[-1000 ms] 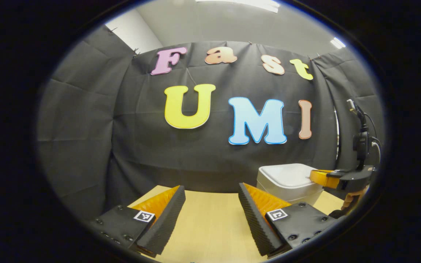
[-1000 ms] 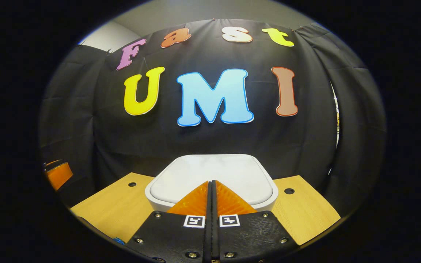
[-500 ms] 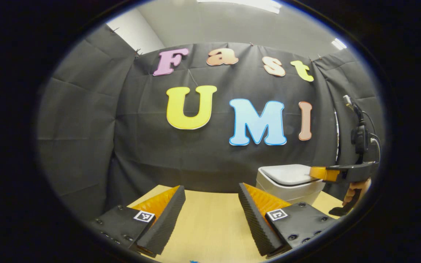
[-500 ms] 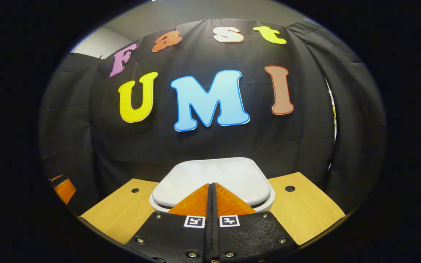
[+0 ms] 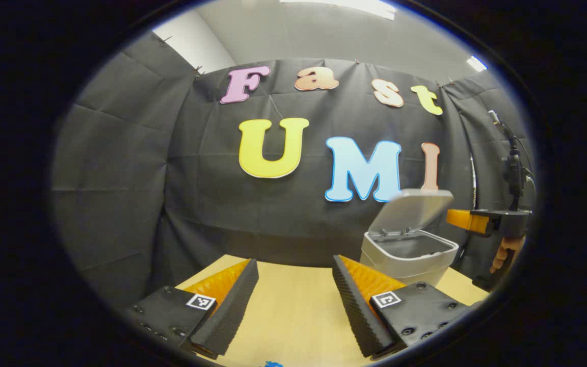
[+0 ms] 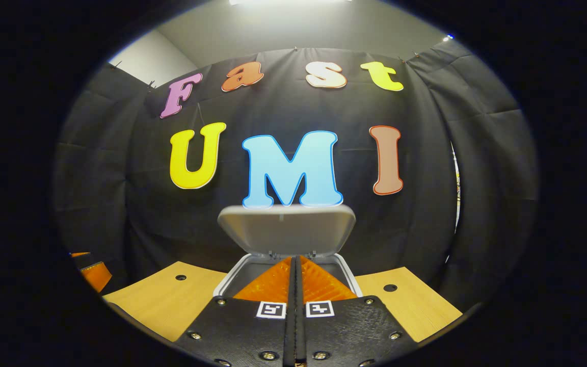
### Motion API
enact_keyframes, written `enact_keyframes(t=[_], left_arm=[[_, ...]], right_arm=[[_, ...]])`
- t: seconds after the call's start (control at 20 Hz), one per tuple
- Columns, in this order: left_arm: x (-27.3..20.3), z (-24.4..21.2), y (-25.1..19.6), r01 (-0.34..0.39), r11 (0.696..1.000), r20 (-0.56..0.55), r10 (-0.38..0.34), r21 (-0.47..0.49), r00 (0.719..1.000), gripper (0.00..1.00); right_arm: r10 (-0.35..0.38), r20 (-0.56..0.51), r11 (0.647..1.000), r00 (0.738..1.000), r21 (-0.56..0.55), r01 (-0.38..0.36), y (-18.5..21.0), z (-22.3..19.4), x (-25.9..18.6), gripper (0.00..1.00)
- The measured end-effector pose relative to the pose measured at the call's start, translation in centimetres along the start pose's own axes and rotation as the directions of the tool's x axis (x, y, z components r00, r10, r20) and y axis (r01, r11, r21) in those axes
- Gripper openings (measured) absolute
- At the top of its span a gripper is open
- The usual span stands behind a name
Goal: Press the lid of the desktop garbage bin to open it, pick up the crumpled paper on the desktop and throw it into the bin, then pick up the pop can on the desktop and drop it into the bin, and finally close the garbage bin lid.
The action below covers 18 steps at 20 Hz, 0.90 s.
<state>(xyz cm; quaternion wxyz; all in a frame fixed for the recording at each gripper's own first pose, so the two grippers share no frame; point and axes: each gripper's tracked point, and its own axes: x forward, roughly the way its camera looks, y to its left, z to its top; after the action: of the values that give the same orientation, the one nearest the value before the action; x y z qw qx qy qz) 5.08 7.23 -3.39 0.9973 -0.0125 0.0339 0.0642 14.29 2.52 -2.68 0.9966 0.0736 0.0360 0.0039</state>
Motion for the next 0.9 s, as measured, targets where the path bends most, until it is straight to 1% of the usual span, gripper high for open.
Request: enact_keyframes(t=[0.3, 0.5, 0.75, 0.9], left_arm=[[0.0, -0.5, 0.2, -0.008, 1.0, -0.014, 0.008, 0.016, 1.0, 0.96], [0.1, -1.1, 0.3, -0.014, 1.0, -0.023, 0.015, 0.014, 1.0, 0.96], [-0.2, -3.3, 2.2, -0.055, 0.998, -0.064, 0.056, 0.016, 0.996, 0.96], [-0.6, -3.5, 3.2, -0.066, 0.998, -0.061, 0.067, 0.019, 0.996, 0.96]], right_arm=[[0.006, 0.003, 1.0, 1.0, -0.007, -0.006, 0.1, 0.2, -1.2, 0.0], [0.007, -0.005, 0.999, 1.0, -0.036, -0.007, 0.1, 0.1, -2.3, 0.0], [-0.014, -0.001, 0.997, 1.0, -0.076, 0.013, -0.4, 0.0, -3.4, 0.0], [0.0, -0.009, 0.998, 1.0, -0.06, 0.0, -0.1, -0.3, -4.1, 0.0]])
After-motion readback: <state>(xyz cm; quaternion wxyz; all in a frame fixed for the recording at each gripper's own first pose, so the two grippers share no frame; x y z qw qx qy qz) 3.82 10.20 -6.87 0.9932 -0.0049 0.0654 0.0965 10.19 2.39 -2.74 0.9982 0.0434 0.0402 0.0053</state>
